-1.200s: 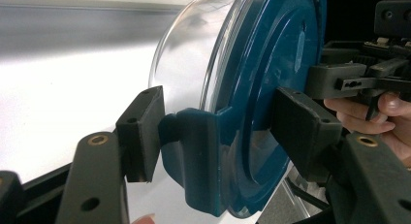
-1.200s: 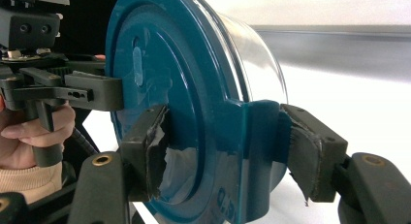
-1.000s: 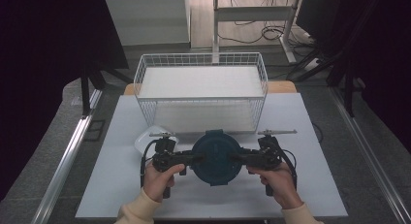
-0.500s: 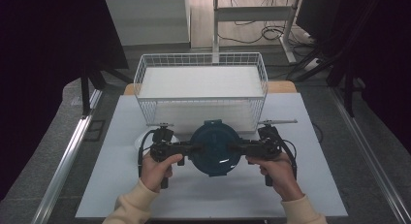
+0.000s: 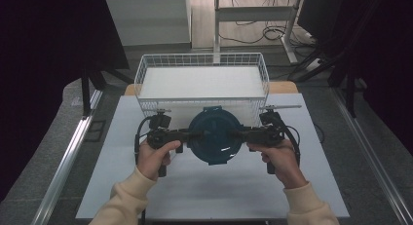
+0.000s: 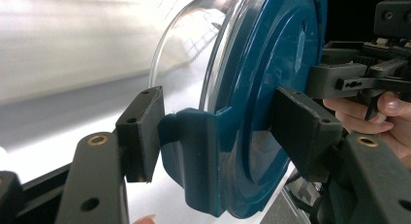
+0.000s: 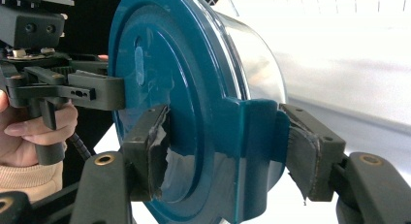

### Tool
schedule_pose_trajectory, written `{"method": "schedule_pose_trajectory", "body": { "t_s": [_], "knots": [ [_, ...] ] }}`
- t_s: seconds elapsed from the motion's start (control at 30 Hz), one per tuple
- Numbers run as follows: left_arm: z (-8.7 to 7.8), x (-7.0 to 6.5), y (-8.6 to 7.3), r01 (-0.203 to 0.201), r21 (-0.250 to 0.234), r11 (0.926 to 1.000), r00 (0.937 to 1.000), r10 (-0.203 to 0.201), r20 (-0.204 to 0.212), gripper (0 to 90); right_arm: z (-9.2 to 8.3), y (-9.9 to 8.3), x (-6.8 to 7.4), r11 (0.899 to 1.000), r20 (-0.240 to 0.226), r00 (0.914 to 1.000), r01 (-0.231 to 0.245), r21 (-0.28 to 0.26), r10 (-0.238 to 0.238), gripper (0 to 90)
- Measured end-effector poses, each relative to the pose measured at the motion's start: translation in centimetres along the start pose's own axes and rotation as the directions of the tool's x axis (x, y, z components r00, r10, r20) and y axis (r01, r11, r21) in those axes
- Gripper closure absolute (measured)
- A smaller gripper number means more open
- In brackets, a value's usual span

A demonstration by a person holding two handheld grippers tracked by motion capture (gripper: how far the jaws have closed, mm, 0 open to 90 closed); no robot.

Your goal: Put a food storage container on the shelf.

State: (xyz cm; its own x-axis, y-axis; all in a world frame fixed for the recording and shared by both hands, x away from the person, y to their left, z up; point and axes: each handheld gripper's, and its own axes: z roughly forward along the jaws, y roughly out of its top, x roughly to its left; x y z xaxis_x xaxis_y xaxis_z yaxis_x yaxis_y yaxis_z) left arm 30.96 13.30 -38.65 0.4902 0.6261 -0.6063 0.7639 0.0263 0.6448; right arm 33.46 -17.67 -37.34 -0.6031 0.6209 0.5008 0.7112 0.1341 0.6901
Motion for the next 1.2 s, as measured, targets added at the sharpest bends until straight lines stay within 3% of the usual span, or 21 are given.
{"method": "schedule_pose_trajectory", "body": {
  "t_s": [0.23, 0.5, 1.2],
  "knots": [
    [-0.9, -0.3, 1.5, 0.007, -0.009, 0.9999, 1.0000, -0.007, 0.004, 37.8, -0.3, 1.8, 0.8, 1.000, 0.000, 0.9999, 0.012, 0.006, -0.012, 38.3],
    [-2.3, -1.0, 3.5, -0.016, -0.033, 0.9993, 0.9999, 0.016, 0.001, 37.7, -0.7, 4.1, 2.0, 1.000, -0.005, 0.9995, 0.031, -0.004, -0.031, 38.7],
    [-4.2, -1.9, 8.7, -0.058, -0.048, 0.9971, 0.9982, 0.058, -0.015, 37.4, -1.3, 8.9, 3.1, 0.998, -0.021, 0.9982, 0.056, -0.036, -0.056, 39.6]
  ]
}}
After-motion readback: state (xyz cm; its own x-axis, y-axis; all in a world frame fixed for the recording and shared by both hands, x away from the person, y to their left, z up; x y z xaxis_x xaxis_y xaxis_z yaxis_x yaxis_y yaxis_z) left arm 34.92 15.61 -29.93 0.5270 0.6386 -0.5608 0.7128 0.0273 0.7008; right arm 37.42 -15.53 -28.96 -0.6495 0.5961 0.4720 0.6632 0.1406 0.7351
